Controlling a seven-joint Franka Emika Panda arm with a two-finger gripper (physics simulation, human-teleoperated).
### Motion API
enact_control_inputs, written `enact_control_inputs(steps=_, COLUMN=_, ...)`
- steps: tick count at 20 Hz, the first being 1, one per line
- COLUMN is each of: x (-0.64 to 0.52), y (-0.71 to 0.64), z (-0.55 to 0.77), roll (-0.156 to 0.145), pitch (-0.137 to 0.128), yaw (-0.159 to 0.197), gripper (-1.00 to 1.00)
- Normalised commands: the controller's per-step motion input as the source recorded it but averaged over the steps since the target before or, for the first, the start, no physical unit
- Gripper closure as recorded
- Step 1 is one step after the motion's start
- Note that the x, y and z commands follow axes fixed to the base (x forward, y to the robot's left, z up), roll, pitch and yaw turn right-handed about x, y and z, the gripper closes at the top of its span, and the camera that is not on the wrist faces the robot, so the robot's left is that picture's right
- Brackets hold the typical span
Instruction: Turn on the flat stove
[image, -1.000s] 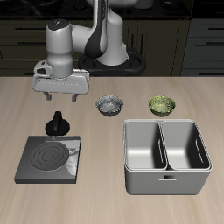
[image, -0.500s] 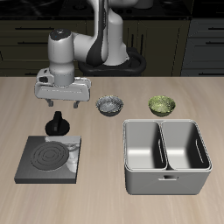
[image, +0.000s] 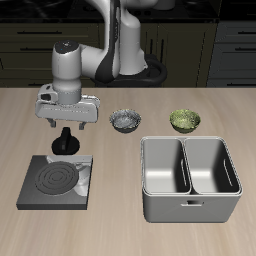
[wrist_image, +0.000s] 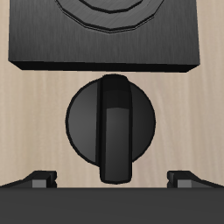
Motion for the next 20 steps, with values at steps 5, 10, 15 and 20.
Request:
enact_control_inputs(steps=5, x=0.08, y=-0.07, z=-0.12, roll=-0.023, pitch=0.021, yaw=-0.012, gripper=-1.0)
enact_control_inputs(steps=10, x=0.03, y=0.07, z=-0.21, roll=0.009, pitch=0.028, yaw=-0.011, gripper=-1.0)
enact_control_inputs(steps=15, x=-0.03, y=0.19, z=-0.21, roll=0.019, pitch=0.029, yaw=-0.014, gripper=-1.0)
enact_control_inputs(steps=20, x=-0.11, y=-0.07, z=-0.42, roll=-0.008, pitch=0.054, yaw=-0.058, gripper=-1.0)
